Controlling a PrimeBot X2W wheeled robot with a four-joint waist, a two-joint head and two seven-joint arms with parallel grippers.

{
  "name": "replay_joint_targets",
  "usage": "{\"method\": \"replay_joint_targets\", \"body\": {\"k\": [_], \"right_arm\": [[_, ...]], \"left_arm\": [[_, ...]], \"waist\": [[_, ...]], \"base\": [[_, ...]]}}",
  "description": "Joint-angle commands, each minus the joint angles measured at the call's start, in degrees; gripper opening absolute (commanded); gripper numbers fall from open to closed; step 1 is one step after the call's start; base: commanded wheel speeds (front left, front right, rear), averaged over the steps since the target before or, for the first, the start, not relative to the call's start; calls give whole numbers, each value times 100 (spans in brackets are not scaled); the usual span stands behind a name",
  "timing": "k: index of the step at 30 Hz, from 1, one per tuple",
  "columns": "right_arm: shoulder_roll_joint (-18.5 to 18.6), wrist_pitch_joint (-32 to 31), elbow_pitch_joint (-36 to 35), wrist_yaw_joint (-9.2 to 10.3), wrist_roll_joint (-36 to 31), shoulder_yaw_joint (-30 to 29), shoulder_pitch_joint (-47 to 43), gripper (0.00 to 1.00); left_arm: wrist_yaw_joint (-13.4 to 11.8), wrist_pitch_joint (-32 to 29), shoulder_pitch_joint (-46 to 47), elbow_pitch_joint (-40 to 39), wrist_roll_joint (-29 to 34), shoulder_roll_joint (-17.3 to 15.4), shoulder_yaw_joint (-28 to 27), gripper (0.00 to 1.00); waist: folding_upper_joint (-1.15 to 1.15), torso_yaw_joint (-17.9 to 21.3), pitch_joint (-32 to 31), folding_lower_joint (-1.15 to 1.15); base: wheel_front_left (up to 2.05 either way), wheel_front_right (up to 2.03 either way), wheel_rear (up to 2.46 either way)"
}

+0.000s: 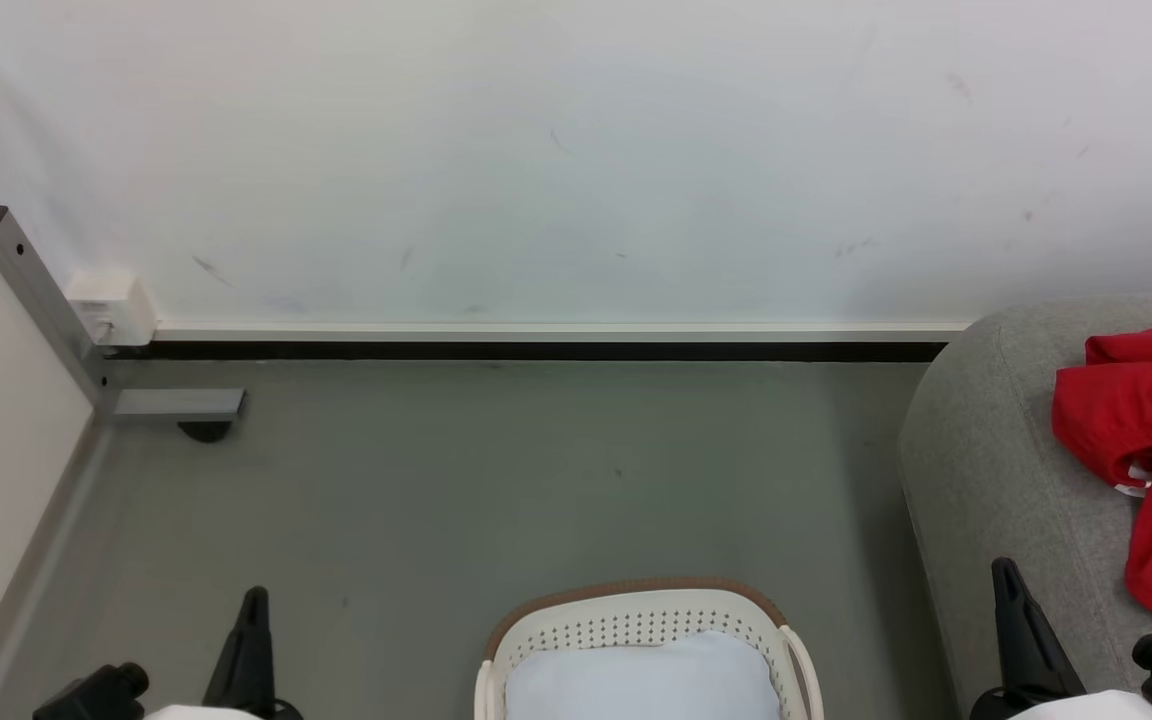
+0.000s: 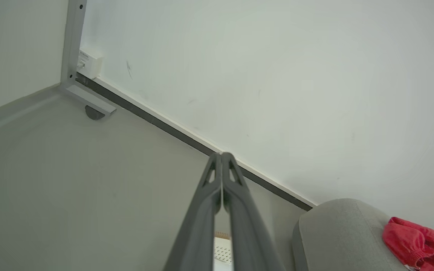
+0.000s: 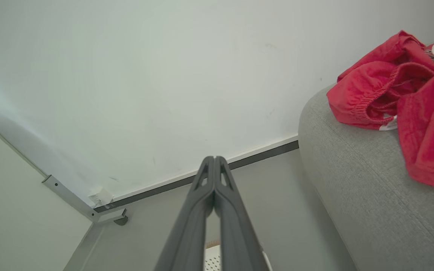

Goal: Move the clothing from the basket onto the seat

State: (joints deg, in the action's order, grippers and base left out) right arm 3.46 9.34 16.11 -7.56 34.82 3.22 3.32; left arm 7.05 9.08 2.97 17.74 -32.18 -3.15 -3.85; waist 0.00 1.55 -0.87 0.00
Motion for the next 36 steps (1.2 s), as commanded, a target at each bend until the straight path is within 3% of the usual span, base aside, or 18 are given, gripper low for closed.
{"method": "replay_joint_targets", "body": {"k": [1, 24, 36], "right_arm": [[10, -39, -108, 2, 192, -50, 133, 0], [0, -576, -153, 5, 2167, -362, 217, 0], [-7, -779, -168, 7, 2911, -487, 229, 0]], "left_arm": [[14, -31, 138, -108, -216, -29, -44, 0], [29, -569, 224, -211, -2265, -14, -122, 0], [37, -775, 252, -250, -3030, -8, -158, 0]], "waist": [[0, -2, 1, 0], [0, -41, 27, 0], [0, -59, 40, 0]], "base": [[0, 0, 0], [0, 0, 0], [0, 0, 0]]}}
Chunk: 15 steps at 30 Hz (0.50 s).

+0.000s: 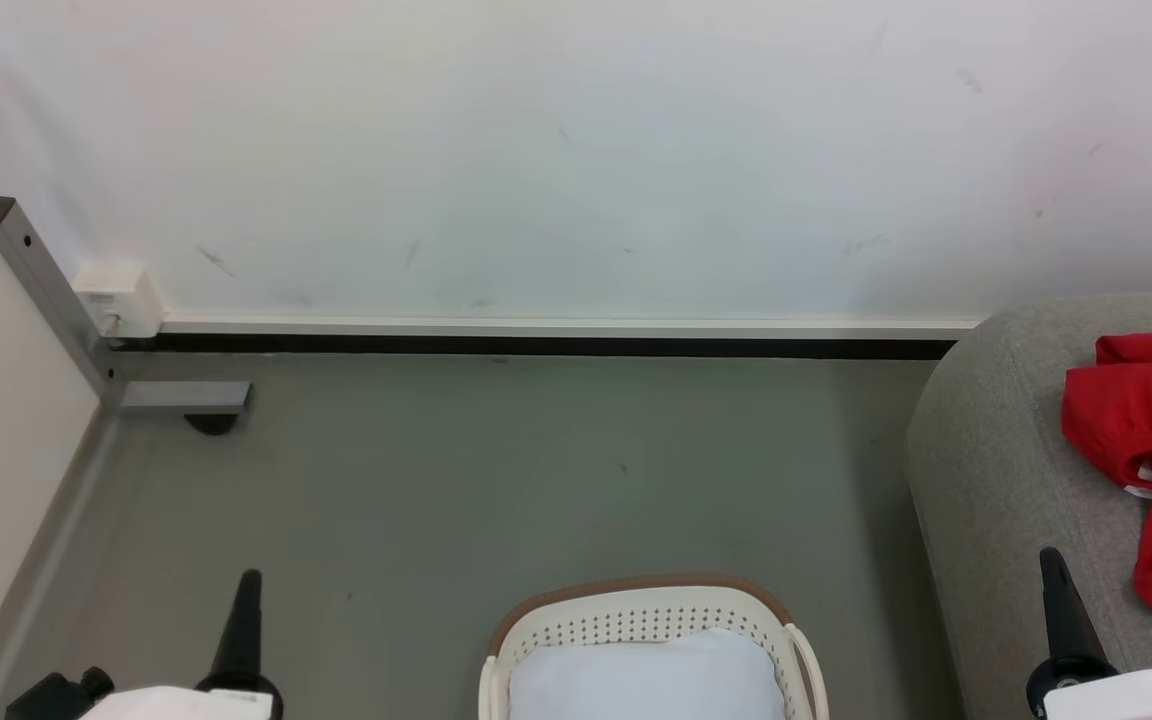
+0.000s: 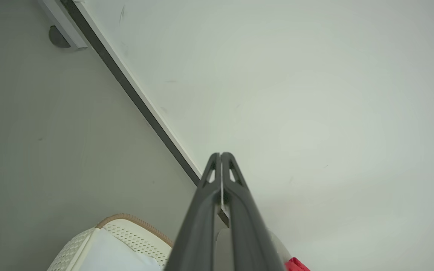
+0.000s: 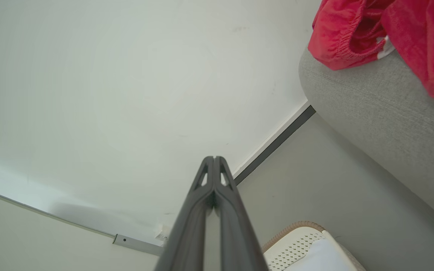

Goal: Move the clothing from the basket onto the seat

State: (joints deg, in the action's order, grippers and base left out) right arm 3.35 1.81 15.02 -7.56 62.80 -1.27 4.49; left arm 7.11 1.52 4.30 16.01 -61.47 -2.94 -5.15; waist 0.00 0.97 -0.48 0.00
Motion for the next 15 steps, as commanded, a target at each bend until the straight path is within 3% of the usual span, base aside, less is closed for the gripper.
{"method": "replay_joint_targets", "body": {"k": [1, 15], "right_arm": [[4, -39, -60, 7, 169, -47, 114, 0], [-5, -254, -79, 8, 930, -178, 149, 0]], "left_arm": [[31, -40, 121, -80, -161, -29, -31, 0], [38, -254, 148, -118, -968, -21, -66, 0]], "waist": [[0, -3, 2, 0], [0, -23, 16, 0]], "base": [[0, 0, 0], [0, 0, 0]]}}
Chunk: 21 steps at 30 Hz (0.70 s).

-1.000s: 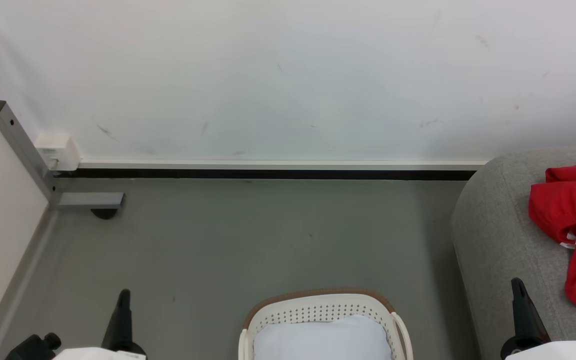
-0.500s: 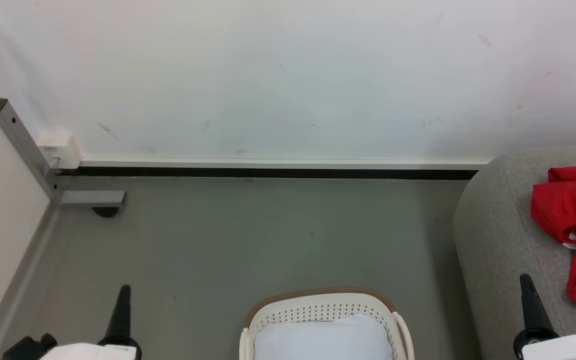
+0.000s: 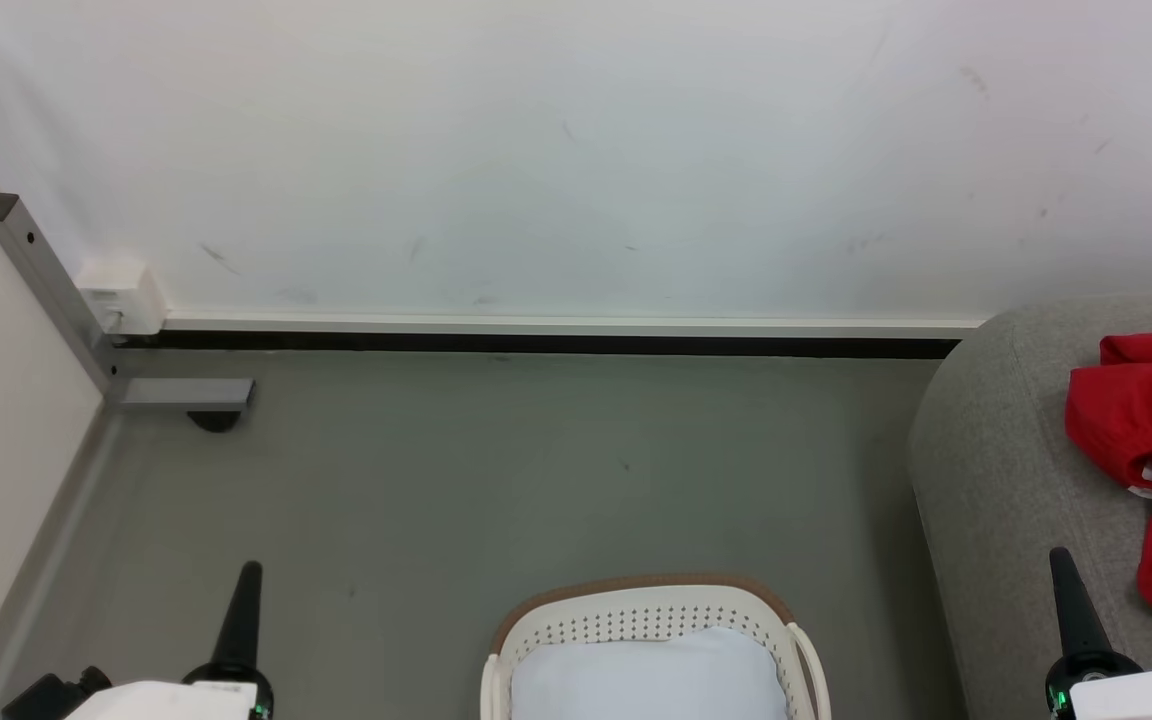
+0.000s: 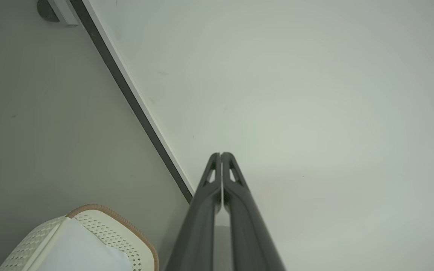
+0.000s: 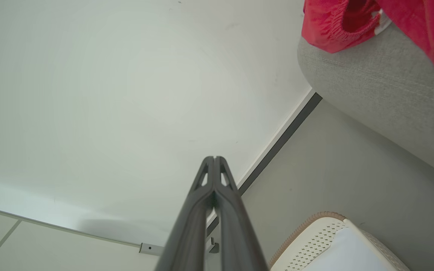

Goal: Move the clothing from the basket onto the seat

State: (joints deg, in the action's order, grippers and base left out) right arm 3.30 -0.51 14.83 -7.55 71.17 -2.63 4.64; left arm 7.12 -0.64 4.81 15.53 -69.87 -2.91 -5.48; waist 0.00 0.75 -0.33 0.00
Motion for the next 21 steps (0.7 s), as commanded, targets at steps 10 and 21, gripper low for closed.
{"method": "replay_joint_targets", "body": {"k": [10, 21], "right_arm": [[-6, -149, -70, 8, 538, -112, 149, 0], [-14, -295, -80, 9, 1047, -201, 147, 0]], "left_arm": [[42, -157, 117, -87, -594, -20, -55, 0], [39, -305, 128, -109, -1104, -14, -74, 0]], "waist": [[0, -15, 10, 0], [0, -31, 21, 0]], "base": [[0, 0, 0], [0, 0, 0]]}}
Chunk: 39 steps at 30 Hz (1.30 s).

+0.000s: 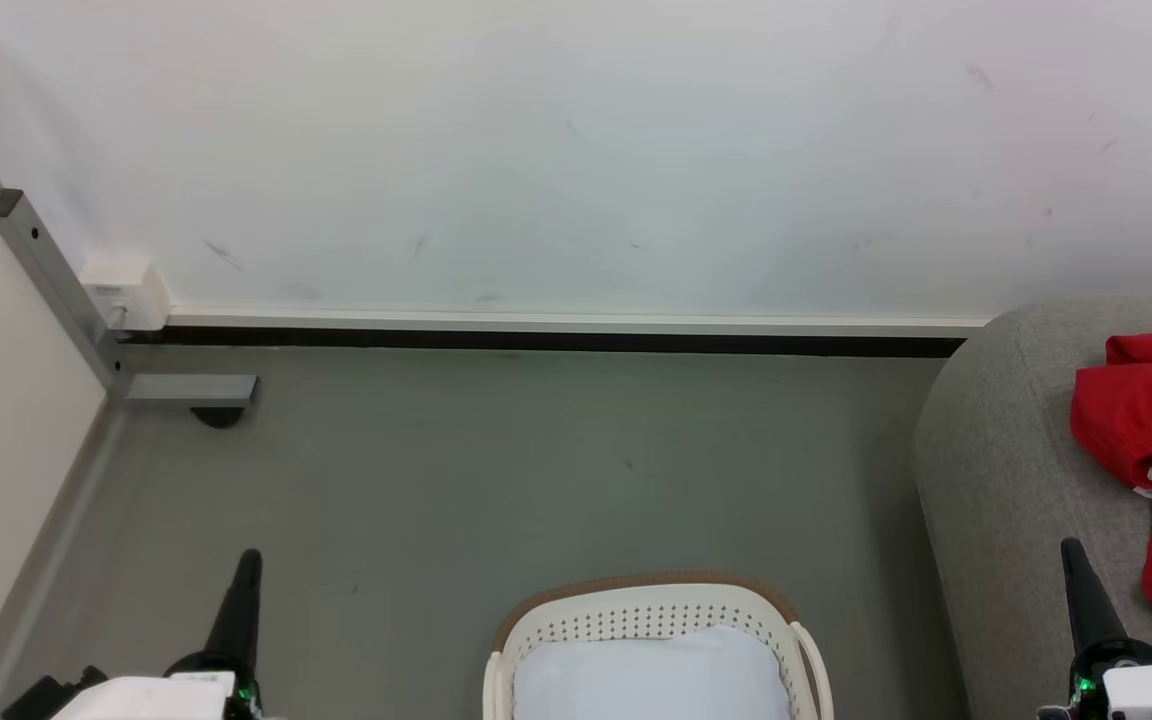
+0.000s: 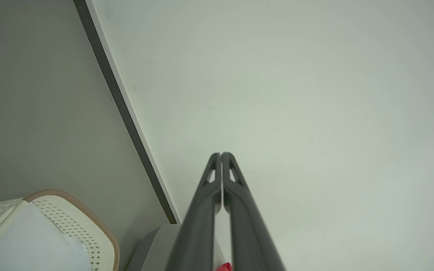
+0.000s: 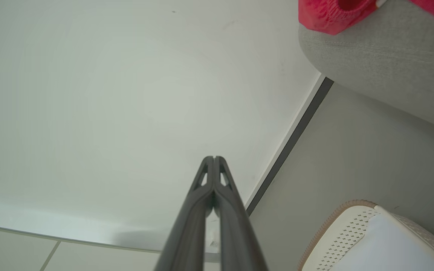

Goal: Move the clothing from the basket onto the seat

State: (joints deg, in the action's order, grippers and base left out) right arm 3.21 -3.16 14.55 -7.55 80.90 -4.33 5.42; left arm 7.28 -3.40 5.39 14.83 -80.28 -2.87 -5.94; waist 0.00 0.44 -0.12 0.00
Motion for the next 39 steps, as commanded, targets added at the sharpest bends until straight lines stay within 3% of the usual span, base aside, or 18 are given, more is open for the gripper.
{"method": "replay_joint_targets", "body": {"k": [1, 29, 39], "right_arm": [[-6, -38, -53, 9, 112, -38, 69, 0], [-21, -337, -72, 12, 1190, -225, 110, 0], [-24, -340, -69, 12, 1162, -226, 110, 0]], "left_arm": [[25, -33, 73, -38, -109, -17, -29, 0], [37, -337, 111, -88, -1260, -4, -72, 0], [36, -337, 108, -87, -1246, -5, -71, 0]], "waist": [[0, -1, 1, 0], [0, -43, 29, 0], [0, -44, 30, 0]], "base": [[0, 0, 0], [0, 0, 0], [0, 0, 0]]}}
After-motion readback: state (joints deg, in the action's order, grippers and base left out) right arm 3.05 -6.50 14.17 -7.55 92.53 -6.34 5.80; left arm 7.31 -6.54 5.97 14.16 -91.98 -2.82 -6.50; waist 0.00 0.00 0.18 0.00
